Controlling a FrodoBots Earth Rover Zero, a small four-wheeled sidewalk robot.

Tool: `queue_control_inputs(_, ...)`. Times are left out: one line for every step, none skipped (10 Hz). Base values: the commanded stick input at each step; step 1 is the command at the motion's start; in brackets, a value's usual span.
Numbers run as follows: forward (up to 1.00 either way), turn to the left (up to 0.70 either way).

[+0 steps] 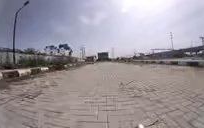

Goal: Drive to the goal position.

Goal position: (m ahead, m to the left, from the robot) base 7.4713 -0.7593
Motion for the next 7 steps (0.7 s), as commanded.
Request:
queue_control_inputs(1.0,0.0)
queue_control_inputs(1.0,0.0)
queue_control_inputs(1.0,0.0)
queue_control_inputs(1.0,0.0)
queue_control_inputs(1.0,0.0)
queue_control_inputs(1.0,0.0)
queue_control_inputs(1.0,0.0)
